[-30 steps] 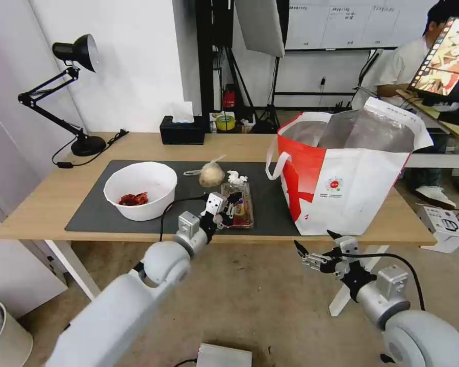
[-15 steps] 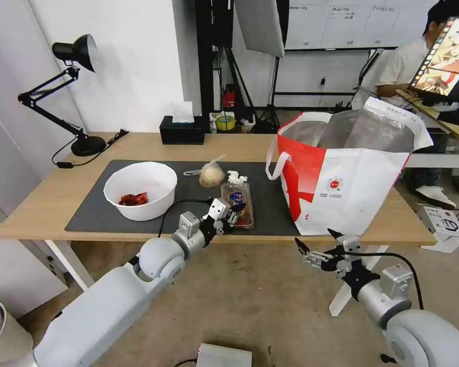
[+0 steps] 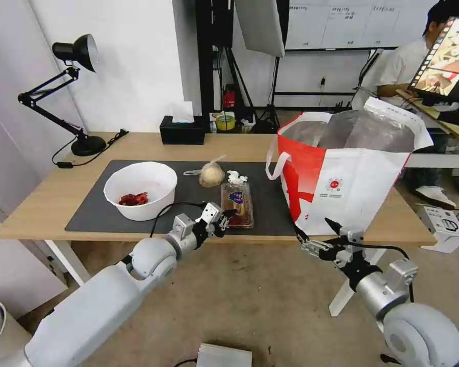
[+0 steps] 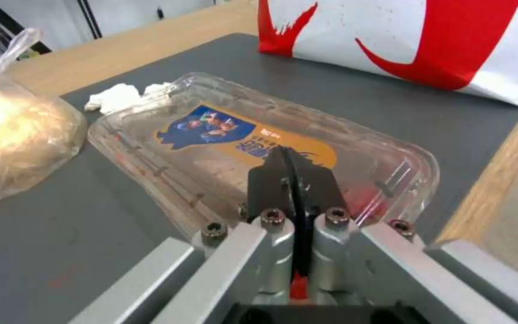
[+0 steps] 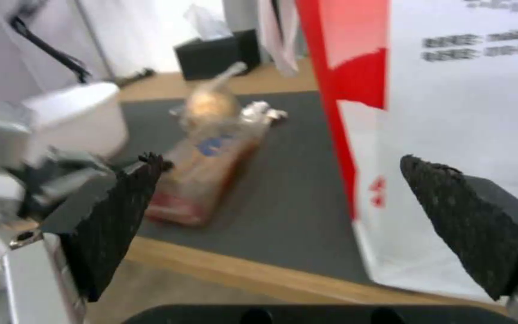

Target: Pick up the trash from the table and place it into the takeout bag.

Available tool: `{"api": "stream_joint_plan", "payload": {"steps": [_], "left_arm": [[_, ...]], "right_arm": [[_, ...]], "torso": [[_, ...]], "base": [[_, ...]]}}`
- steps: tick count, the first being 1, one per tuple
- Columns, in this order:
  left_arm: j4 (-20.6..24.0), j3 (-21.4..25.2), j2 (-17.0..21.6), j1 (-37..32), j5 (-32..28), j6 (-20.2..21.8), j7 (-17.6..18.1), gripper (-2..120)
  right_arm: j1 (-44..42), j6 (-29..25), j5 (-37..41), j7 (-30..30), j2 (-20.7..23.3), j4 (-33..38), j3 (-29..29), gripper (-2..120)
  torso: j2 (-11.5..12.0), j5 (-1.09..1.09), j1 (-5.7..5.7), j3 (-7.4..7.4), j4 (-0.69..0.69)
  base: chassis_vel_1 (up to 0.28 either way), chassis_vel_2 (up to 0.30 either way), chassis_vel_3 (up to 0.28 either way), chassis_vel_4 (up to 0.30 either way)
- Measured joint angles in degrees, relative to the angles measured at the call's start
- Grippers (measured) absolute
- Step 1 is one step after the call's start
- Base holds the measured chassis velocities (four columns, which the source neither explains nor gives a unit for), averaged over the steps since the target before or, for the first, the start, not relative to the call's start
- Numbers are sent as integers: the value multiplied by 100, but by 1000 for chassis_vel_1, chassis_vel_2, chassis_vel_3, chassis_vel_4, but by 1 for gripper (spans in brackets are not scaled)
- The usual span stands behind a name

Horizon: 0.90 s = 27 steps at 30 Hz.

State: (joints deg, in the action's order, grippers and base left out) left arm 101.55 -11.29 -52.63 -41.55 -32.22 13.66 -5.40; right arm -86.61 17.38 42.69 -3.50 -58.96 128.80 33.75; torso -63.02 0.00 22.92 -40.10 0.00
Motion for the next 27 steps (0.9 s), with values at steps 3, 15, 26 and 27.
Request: {"api": "stream_joint_plan", "payload": {"steps": [3,15,26,27], "left_arm": [[19,-24,38,17,-1,0,-13,0],[53,-12,100,9,-47,-44,-28,0],[133,-11,108,-27,-121,-61,-17,0],[135,-10,126,-42,-131,-61,-17,0]], "right_arm": [[205,101,801,58,99,-37,-63,100],[883,567,3677,787,320,-290,-190,100],[1577,738,4528,1524,321,-701,-682,100],[1772,752,4604,1722,299,-837,-850,100]], "torso": [[0,0,0,0,0],[0,0,0,0,0],[0,0,0,0,0],[0,0,0,-1,0]], "base": [[0,0,0,0],[0,0,0,0],[0,0,0,0],[0,0,0,0]]}}
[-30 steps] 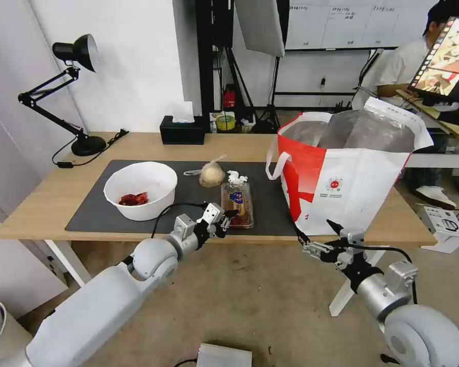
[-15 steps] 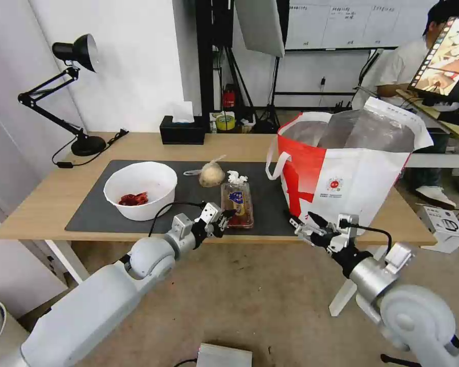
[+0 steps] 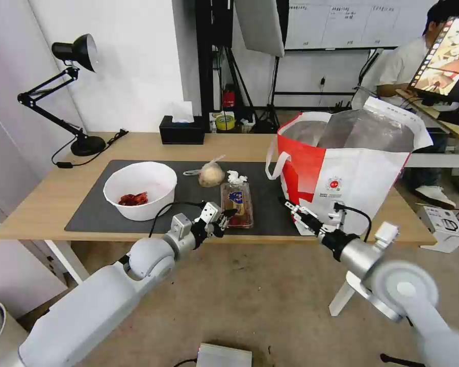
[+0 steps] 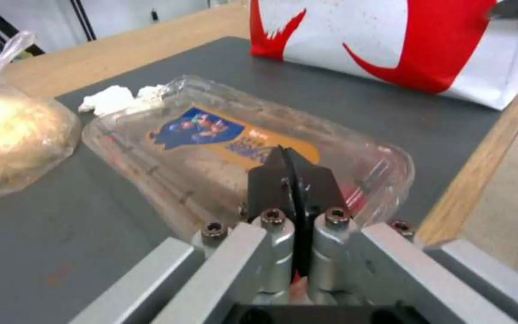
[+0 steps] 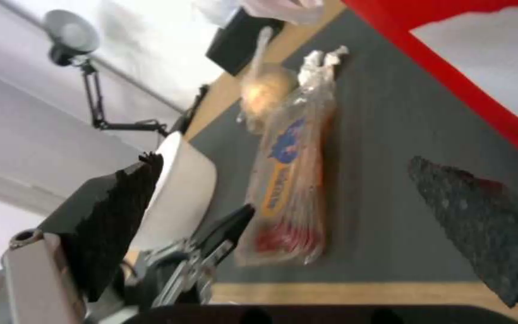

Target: Pick up the trash from the table and place it into the takeout bag.

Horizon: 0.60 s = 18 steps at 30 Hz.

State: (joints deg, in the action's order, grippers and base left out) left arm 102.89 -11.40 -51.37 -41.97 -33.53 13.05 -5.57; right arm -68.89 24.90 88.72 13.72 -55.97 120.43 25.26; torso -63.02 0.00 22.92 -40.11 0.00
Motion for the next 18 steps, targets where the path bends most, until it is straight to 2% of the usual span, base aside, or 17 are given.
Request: {"api": "stream_joint_plan", "payload": {"steps": [2,6,18], "left_arm": [[23,3,54,-30,-19,-1,-1,0],[54,-15,92,-51,-34,-1,-1,0],[63,-50,116,-78,-50,-1,1,0]], "right_arm": [[421,4,150,330,-86,-281,-323,100],[849,3,193,546,-163,-520,-633,100],[1601,272,204,1542,-308,-827,-1205,100]], "torso": [[0,0,0,0,0],[0,0,0,0,-1],[0,0,0,0,0]], "base": [[0,0,0,0],[0,0,0,0],[0,0,0,0]]}}
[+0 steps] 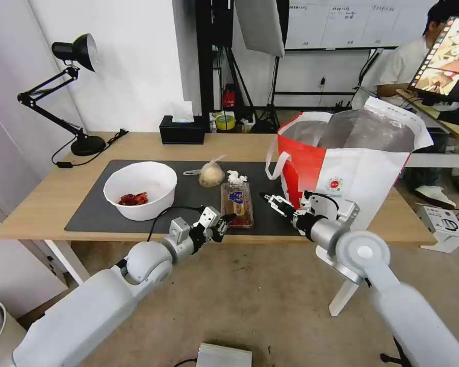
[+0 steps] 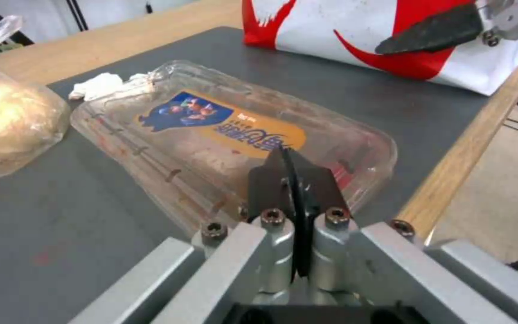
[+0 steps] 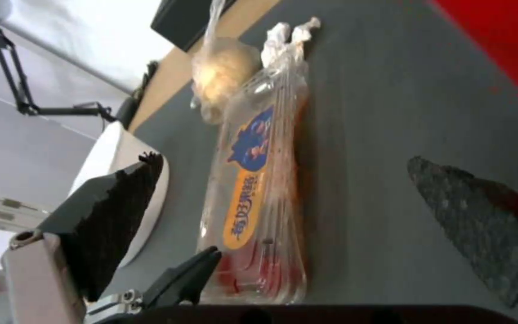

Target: Pick up the trash from the table and place it into the takeout bag.

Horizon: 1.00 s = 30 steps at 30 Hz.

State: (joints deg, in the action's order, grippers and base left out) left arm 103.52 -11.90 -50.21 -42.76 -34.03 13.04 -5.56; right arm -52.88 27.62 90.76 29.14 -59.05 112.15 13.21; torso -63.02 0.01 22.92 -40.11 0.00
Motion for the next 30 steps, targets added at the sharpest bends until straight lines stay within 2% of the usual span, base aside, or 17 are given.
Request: {"api": "stream_joint_plan", "payload": {"steps": [30], "left_arm": [[34,-42,9,77,-89,-24,16,0]], "right_arm": [[1262,376,55,392,-504,-992,-734,100]], "torso": [[0,0,0,0,0]], "base": [[0,0,0,0]]}}
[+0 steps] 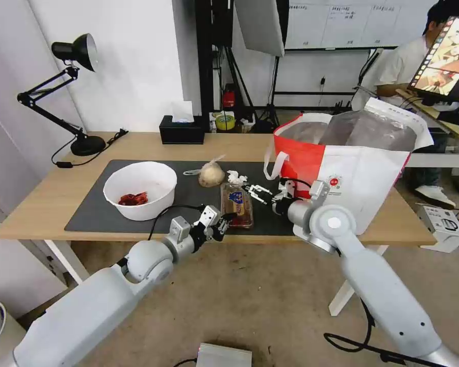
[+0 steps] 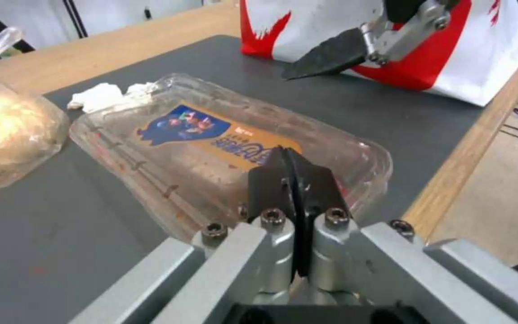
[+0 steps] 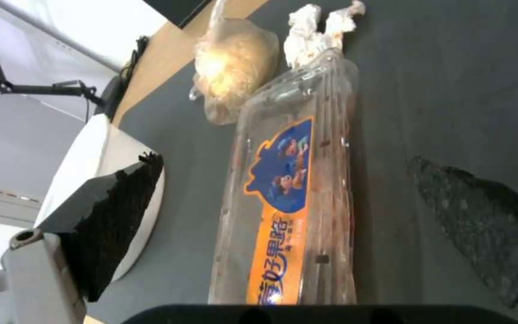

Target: Pick up the trash from the table and place it into the takeout bag.

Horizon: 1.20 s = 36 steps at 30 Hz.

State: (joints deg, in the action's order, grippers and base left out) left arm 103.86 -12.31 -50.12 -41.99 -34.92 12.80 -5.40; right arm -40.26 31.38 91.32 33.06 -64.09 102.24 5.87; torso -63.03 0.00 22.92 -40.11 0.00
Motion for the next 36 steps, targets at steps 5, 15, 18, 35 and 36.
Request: {"api": "stream_joint_plan", "payload": {"steps": [5,15,18,35,36], "left_arm": [[8,-10,1,4,-18,-2,5,0],[5,-12,-12,4,-45,-14,16,0],[5,-10,-5,-3,-52,-19,16,0],[3,11,7,-41,-66,-102,16,0],[3,11,7,-41,-66,-102,16,0]], "right_arm": [[83,142,111,117,-34,-80,-48,100],[158,364,11,138,-140,-165,-250,100],[175,384,-106,137,-183,-194,-303,100],[420,437,-414,-47,-391,-636,-403,100],[420,437,-414,-47,-391,-636,-403,100]], "torso": [[0,0,0,0,0],[0,0,0,0,0],[0,0,0,0,0],[0,0,0,0,0],[0,0,0,0,0]], "base": [[0,0,0,0],[0,0,0,0],[0,0,0,0],[0,0,0,0],[0,0,0,0]]}}
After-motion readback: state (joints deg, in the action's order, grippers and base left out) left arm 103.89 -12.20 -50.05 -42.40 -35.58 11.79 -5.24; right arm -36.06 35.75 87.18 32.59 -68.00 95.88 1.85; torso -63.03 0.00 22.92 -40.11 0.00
